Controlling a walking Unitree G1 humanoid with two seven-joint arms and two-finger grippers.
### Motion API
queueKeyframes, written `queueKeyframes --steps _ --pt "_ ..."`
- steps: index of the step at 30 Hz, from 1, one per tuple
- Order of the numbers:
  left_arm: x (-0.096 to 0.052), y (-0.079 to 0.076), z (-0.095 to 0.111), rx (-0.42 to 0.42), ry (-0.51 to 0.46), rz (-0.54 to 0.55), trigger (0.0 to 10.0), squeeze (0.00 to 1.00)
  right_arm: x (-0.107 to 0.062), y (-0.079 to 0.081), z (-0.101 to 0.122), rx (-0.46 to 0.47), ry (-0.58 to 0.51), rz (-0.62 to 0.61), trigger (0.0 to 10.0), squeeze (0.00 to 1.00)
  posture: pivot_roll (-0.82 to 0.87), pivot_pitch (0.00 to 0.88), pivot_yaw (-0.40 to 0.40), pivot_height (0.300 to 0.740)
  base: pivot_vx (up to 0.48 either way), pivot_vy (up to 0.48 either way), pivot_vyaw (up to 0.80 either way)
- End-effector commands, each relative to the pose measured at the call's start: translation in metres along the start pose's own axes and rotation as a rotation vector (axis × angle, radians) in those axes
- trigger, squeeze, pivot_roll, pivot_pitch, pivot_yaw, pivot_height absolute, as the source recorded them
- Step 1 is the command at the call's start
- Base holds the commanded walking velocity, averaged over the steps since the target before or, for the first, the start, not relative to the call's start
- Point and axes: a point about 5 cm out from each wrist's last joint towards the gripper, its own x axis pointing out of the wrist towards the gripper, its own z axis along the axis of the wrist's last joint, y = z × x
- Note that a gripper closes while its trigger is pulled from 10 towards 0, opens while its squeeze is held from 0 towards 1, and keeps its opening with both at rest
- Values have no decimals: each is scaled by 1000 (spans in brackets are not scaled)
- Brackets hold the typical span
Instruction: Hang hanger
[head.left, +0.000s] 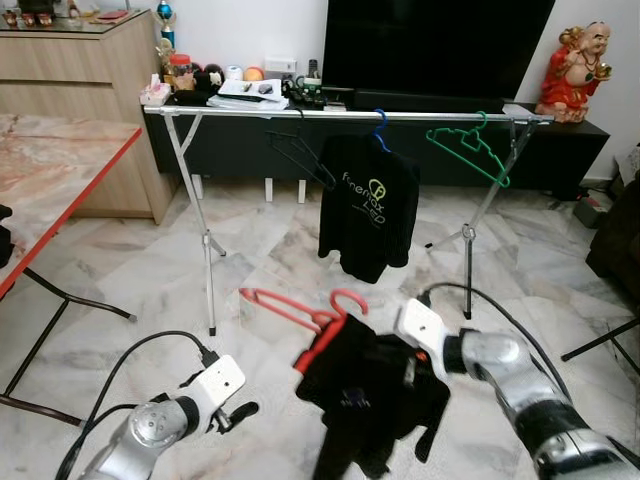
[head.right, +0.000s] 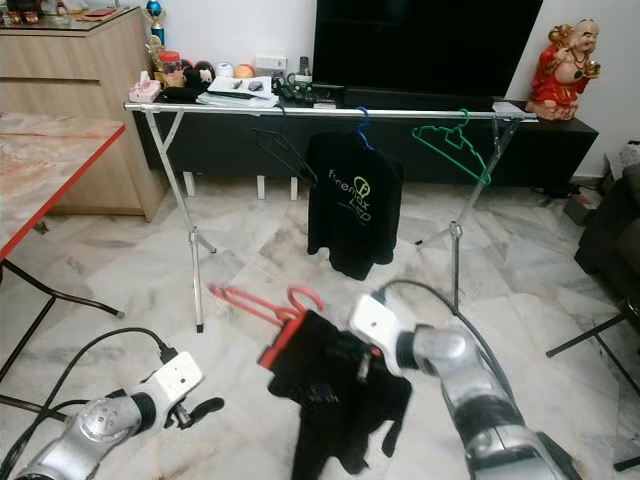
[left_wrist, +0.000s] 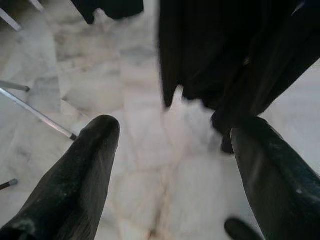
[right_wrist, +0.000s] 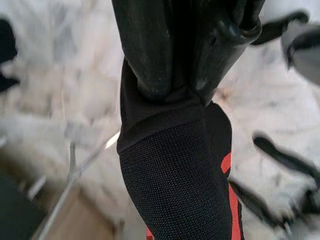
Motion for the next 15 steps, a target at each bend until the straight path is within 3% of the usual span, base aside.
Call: queueKeyframes --steps 1,7,15 --pt "1 8 2 -32 -27 69 10000 0 2 -5 17 -51 -51 6 0 0 31 0 -76 740 0 0 0" --pt "2 16 0 -73 -55 206 10000 0 14 -8 38 -74 -88 24 0 0 33 0 -91 740 0 0 0" --pt "6 12 -4 -100 -58 239 10000 0 25 -10 57 -84 -125 33 0 0 37 0 -103 740 0 0 0"
